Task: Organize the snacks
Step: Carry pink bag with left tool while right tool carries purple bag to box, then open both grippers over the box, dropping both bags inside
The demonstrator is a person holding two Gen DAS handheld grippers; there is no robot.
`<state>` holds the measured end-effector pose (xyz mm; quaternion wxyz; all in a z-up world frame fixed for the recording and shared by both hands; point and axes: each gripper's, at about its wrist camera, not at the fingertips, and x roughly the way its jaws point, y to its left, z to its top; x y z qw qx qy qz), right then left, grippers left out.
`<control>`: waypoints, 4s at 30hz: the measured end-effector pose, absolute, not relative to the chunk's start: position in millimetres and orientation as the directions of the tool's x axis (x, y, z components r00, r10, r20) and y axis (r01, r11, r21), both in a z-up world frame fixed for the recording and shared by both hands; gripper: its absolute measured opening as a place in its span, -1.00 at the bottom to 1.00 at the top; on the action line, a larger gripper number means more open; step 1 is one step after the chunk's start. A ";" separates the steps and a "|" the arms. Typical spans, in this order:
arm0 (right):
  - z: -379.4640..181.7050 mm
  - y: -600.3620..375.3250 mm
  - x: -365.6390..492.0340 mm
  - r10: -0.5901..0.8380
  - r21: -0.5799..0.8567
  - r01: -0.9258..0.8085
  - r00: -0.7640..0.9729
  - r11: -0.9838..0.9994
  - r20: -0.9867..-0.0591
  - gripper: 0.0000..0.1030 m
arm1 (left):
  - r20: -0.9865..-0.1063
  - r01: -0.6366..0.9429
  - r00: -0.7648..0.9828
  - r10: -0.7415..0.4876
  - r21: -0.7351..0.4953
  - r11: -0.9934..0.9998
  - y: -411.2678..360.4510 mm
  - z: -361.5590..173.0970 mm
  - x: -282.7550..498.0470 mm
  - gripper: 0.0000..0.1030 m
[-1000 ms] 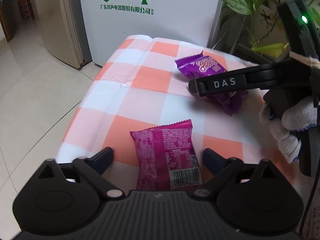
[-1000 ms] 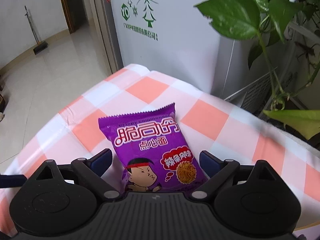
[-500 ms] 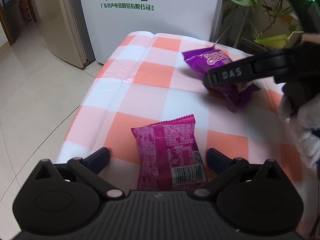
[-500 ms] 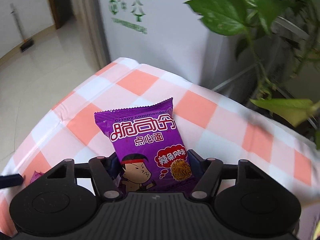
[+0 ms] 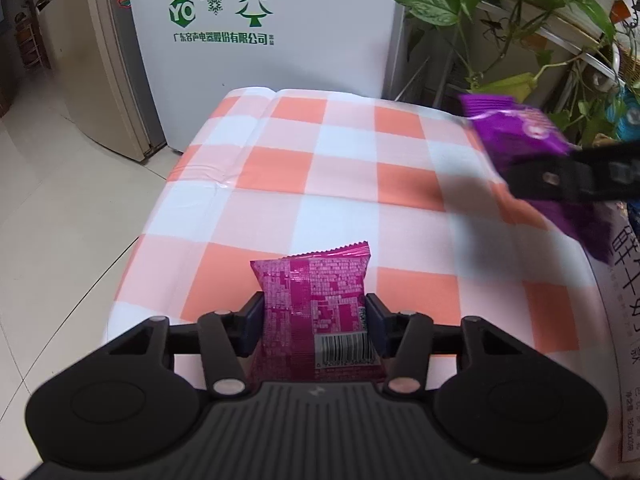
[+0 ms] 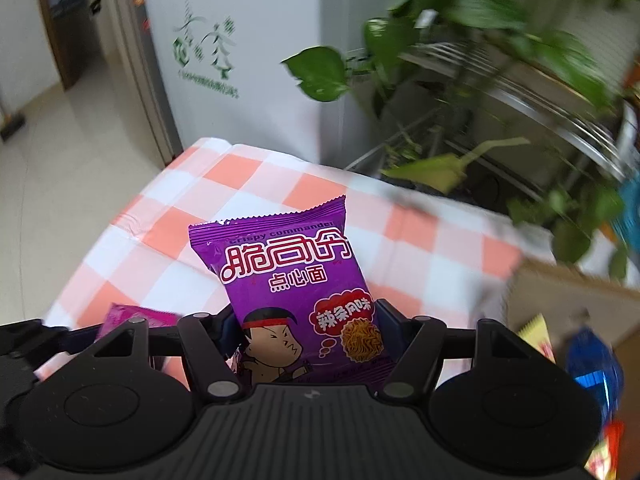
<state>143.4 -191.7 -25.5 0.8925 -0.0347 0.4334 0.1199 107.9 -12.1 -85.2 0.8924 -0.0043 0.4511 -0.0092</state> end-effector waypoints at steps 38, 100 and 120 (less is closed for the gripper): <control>-0.3 -212.8 80.1 0.203 0.077 -0.225 0.615 0.971 -0.762 0.41 | -0.680 0.064 0.722 -0.123 -0.111 0.992 -25.8 -7.0 71.1 -0.02; 13.5 -411.1 60.9 0.214 0.387 0.065 0.743 0.920 -0.634 0.69 | -0.663 0.414 0.655 -0.362 -0.086 0.906 -259.4 13.5 -1.8 0.44; 12.1 -401.7 38.8 0.105 0.269 0.121 0.710 0.956 -0.696 0.97 | -0.750 0.275 0.628 -0.208 -0.036 0.961 -228.0 15.1 -3.5 0.84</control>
